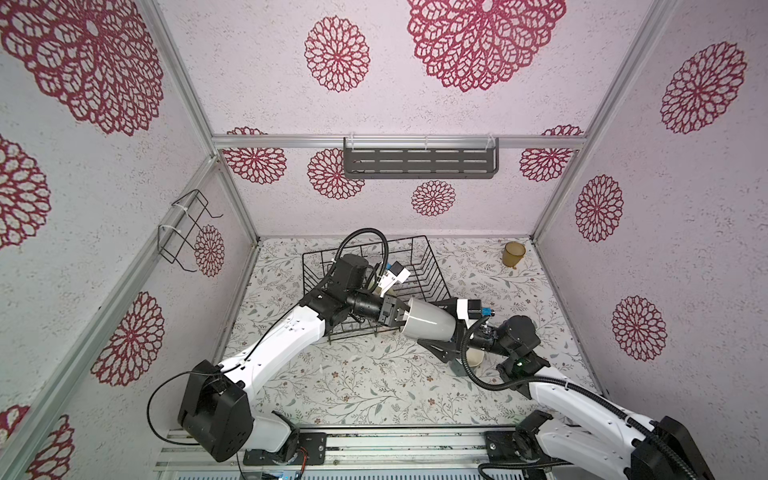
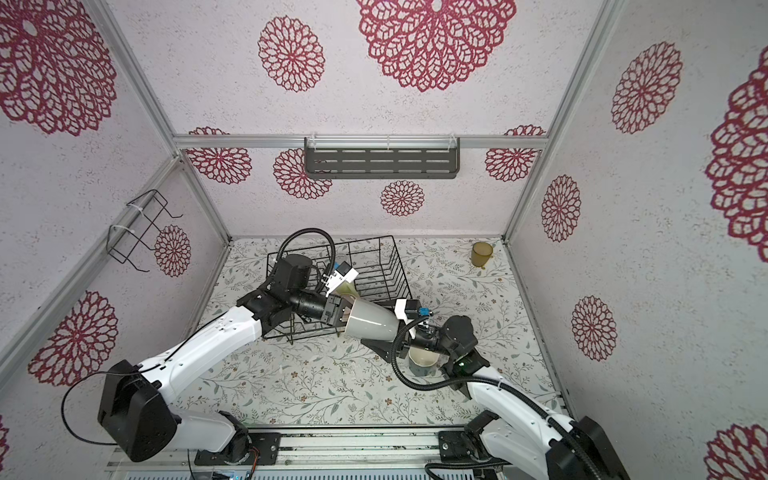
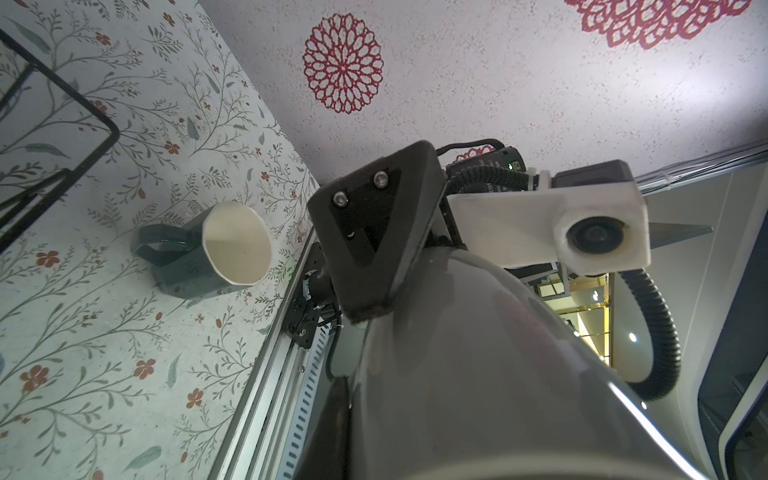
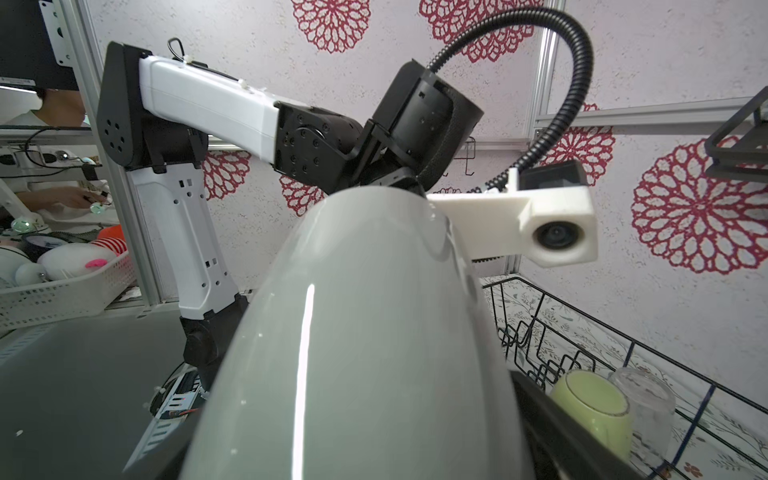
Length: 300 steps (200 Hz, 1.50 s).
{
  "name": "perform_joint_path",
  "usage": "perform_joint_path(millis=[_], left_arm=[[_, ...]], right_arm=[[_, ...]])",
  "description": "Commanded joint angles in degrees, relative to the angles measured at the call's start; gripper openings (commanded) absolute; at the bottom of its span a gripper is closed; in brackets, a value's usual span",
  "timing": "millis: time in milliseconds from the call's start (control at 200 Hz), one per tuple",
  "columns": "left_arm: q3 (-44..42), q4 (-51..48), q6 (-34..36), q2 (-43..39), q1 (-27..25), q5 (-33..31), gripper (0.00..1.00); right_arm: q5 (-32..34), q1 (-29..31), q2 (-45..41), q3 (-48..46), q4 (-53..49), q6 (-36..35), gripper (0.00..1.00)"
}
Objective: Load the cups into the dish rack
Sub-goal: 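Grasp the cream mug with the right gripper beside the left gripper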
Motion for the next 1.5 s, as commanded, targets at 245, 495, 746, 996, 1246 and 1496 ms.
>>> perform_joint_path(millis=[245, 495, 746, 996, 1246, 1496], left_arm=[[2.2, 5.7, -0.5, 0.7, -0.3, 2.5, 0.06], [1.8, 6.8, -0.6, 0.8, 0.7, 2.1, 0.12], [0.9, 8.4, -2.5, 0.5, 2.3, 2.3, 0.09], [0.6, 8.2, -1.9, -0.4, 2.4, 2.6, 0.08], [0.9, 6.6, -1.1, -0.1, 2.3, 3.0, 0.05], [1.4, 3.9, 0.9, -0.4, 2.4, 2.4, 0.15]], right_arm=[[0.2, 0.8, 3.7, 2.7, 10.0, 5.5, 0.84], [-1.3, 0.7, 4.5, 3.2, 11.6, 7.8, 0.75], [0.4, 0.7, 2.2, 3.2, 8.0, 4.0, 0.93], [0.8, 0.7, 3.7, 4.4, 8.1, 5.6, 0.99], [-1.2, 0.8, 8.2, 5.8, 13.8, 10.2, 0.94], [-3.5, 0.7, 12.1, 7.0, 22.4, 17.0, 0.8]])
